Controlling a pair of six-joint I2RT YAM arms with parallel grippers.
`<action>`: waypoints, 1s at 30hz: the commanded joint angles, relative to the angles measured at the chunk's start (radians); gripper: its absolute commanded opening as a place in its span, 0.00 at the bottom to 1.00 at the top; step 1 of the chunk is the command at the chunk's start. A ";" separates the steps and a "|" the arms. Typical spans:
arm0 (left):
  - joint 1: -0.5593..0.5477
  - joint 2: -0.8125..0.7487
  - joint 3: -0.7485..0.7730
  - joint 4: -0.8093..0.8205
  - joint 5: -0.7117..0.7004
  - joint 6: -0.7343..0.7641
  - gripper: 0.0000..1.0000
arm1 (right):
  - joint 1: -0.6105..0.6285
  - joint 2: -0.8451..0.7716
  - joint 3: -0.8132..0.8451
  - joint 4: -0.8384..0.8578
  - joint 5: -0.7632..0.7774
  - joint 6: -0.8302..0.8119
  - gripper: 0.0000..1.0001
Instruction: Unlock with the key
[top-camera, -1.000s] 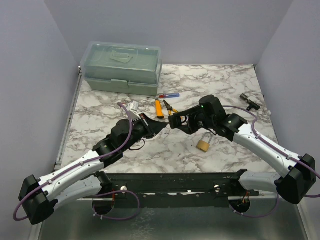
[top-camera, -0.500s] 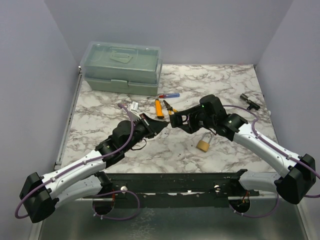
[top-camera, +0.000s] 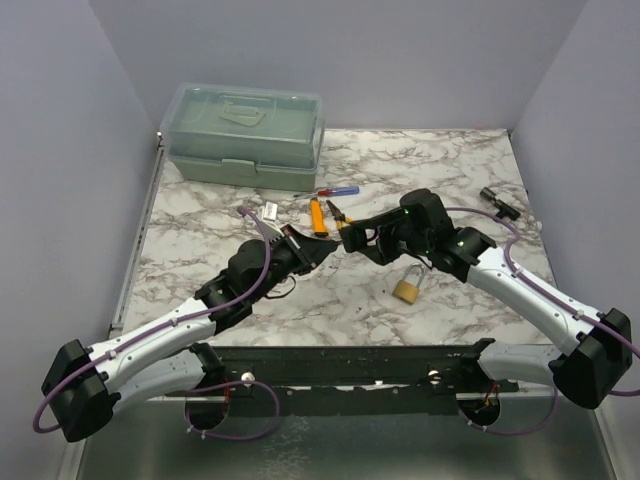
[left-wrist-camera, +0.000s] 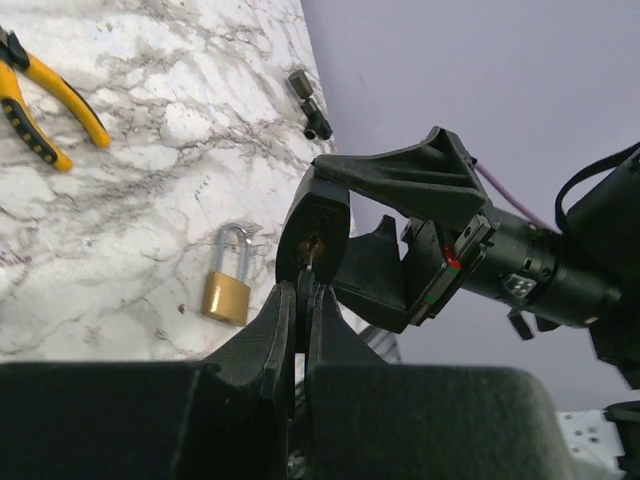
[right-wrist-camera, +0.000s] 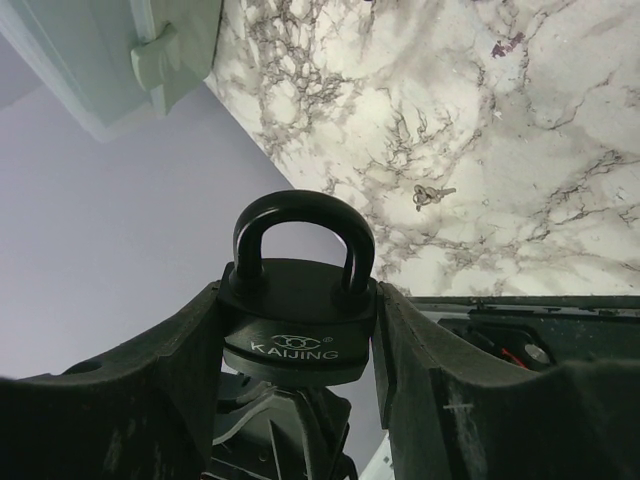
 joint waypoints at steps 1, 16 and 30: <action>0.005 0.036 -0.002 0.023 -0.053 0.189 0.00 | 0.039 -0.035 0.072 0.038 -0.147 0.027 0.00; 0.004 0.051 -0.035 0.130 -0.045 0.382 0.00 | 0.039 -0.026 0.093 0.027 -0.155 0.052 0.00; 0.005 0.059 -0.087 0.135 -0.085 0.033 0.00 | 0.038 -0.040 0.054 0.046 -0.143 0.053 0.00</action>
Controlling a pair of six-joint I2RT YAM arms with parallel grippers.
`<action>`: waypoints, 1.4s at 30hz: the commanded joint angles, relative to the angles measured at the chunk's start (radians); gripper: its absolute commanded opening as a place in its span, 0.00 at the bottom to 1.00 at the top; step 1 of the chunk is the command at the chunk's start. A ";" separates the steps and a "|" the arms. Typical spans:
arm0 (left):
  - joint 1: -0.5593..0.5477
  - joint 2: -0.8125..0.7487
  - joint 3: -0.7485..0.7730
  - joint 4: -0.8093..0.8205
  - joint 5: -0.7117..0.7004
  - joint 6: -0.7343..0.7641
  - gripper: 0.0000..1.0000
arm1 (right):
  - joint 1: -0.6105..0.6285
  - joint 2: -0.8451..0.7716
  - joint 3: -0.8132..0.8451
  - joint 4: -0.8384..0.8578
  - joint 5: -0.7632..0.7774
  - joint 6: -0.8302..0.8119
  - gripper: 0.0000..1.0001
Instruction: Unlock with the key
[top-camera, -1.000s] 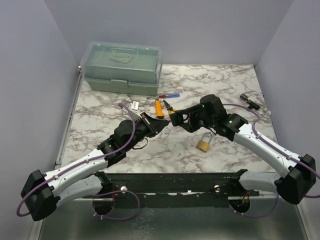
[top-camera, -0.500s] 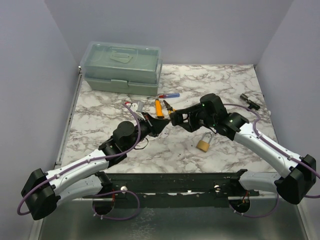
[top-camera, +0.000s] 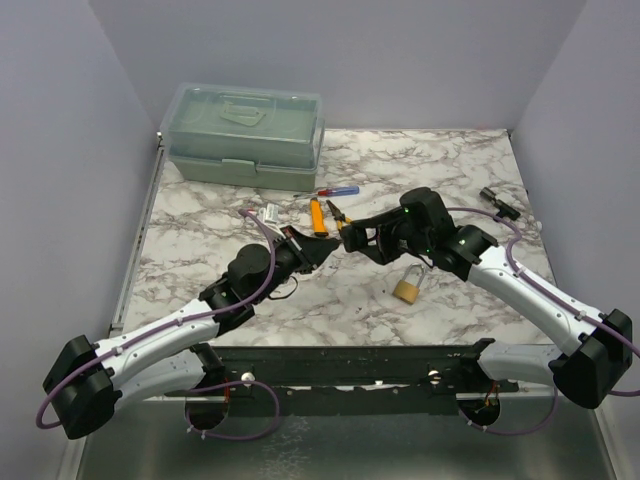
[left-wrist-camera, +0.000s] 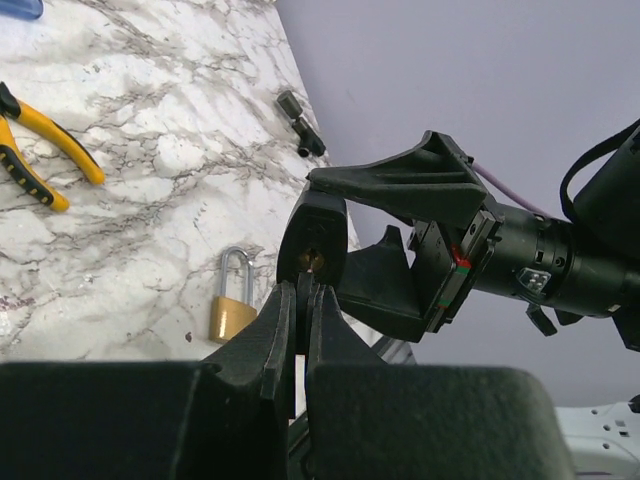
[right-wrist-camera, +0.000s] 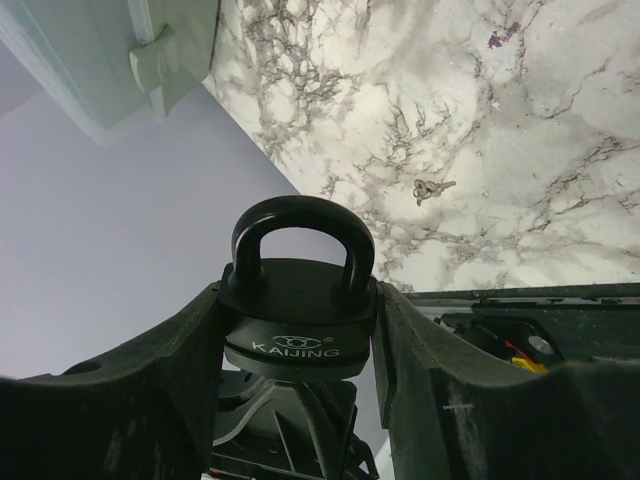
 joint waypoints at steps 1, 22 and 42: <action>0.013 0.037 -0.051 0.005 -0.073 -0.102 0.00 | 0.035 -0.037 0.025 0.093 -0.151 0.020 0.00; 0.013 0.136 -0.031 0.205 0.026 0.161 0.00 | 0.052 -0.004 0.040 0.156 -0.177 -0.006 0.00; 0.017 0.168 -0.043 0.147 -0.019 -0.174 0.00 | 0.051 -0.039 0.030 0.125 -0.118 -0.032 0.00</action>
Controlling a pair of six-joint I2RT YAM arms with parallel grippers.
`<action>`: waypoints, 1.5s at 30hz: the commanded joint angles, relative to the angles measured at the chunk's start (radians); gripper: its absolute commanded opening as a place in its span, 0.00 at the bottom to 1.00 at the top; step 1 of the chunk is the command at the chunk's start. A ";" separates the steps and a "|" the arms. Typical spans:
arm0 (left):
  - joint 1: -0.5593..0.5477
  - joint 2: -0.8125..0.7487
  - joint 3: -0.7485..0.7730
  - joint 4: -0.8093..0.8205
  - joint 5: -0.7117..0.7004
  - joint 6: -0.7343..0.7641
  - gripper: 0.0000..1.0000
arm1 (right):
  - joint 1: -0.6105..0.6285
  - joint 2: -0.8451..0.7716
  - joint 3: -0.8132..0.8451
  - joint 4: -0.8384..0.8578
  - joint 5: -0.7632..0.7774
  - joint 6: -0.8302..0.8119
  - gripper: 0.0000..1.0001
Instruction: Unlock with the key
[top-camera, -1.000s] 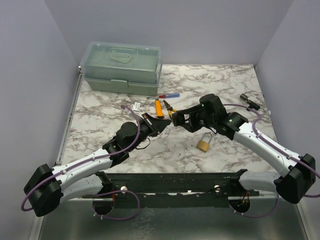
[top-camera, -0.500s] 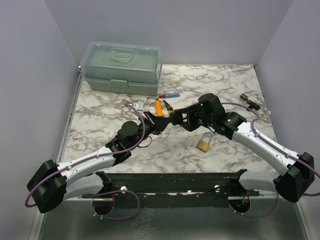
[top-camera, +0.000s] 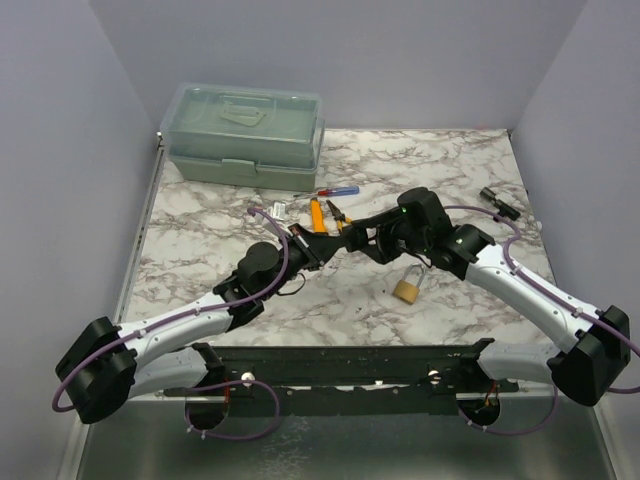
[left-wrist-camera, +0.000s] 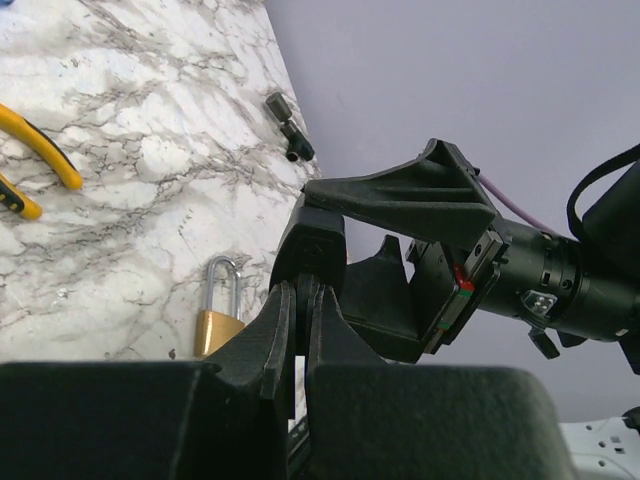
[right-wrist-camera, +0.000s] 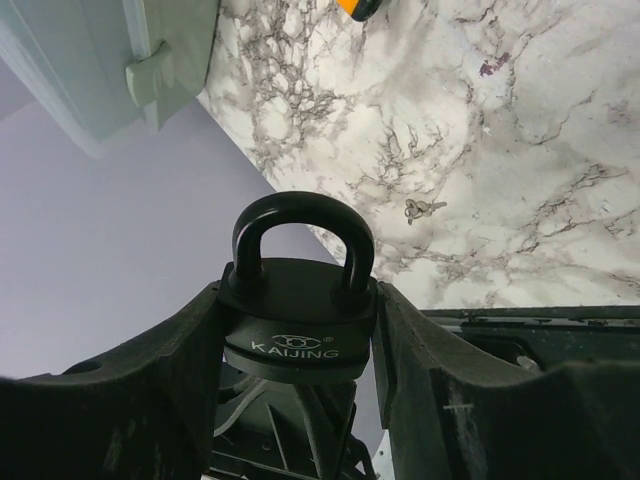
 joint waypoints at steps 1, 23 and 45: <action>0.007 0.052 -0.007 -0.040 -0.029 -0.120 0.00 | 0.048 -0.056 0.031 0.115 -0.149 0.003 0.00; 0.007 0.060 -0.005 0.002 0.037 0.219 0.20 | 0.047 -0.040 0.039 0.111 -0.182 0.001 0.00; 0.014 -0.338 0.059 -0.501 0.124 0.313 0.70 | 0.048 -0.084 0.013 0.036 -0.096 -0.044 0.00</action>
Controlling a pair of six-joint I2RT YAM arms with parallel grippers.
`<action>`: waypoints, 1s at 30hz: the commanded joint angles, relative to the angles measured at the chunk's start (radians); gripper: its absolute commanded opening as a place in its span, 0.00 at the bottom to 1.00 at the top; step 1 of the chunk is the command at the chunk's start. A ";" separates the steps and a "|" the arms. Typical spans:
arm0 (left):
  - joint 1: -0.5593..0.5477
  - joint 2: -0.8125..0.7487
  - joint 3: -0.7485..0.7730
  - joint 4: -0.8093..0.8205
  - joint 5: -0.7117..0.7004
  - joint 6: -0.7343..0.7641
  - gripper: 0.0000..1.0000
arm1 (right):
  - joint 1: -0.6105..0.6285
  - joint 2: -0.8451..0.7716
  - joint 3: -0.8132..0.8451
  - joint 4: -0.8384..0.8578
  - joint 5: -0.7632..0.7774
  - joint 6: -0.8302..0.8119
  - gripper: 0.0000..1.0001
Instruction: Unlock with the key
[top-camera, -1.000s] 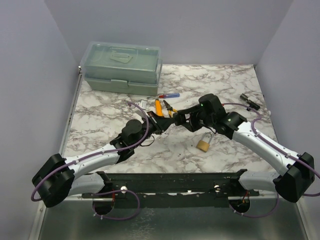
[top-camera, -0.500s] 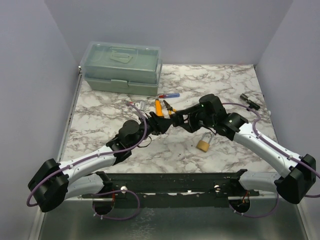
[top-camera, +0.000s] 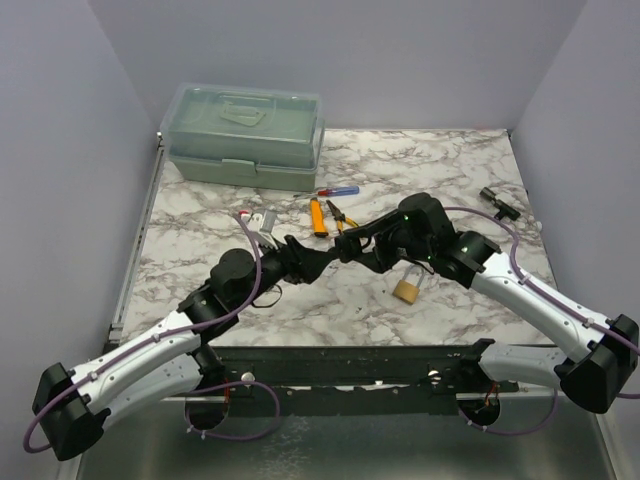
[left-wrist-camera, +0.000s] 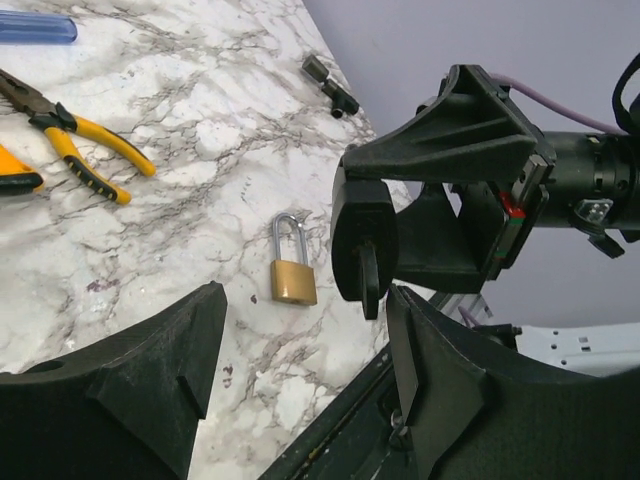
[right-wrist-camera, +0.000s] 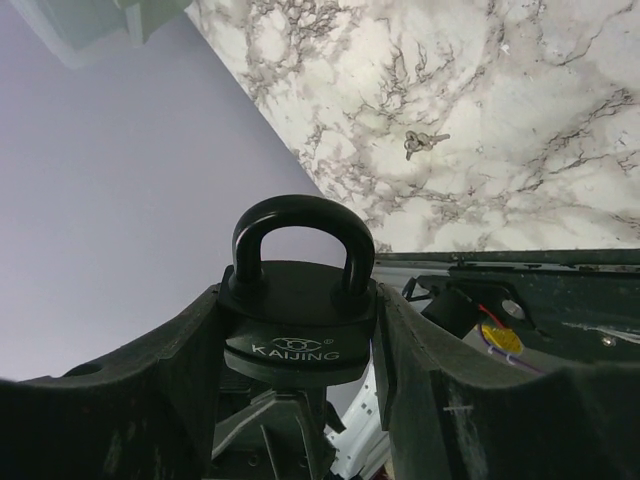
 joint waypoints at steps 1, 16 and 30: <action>0.002 -0.084 0.067 -0.206 0.034 0.063 0.70 | 0.005 -0.025 0.024 0.040 -0.019 -0.033 0.00; 0.005 0.036 0.277 -0.423 0.166 0.110 0.78 | 0.005 0.042 0.106 0.041 -0.052 -0.381 0.00; 0.009 0.126 0.262 -0.325 0.131 0.080 0.72 | 0.024 0.096 0.166 0.019 -0.115 -0.507 0.00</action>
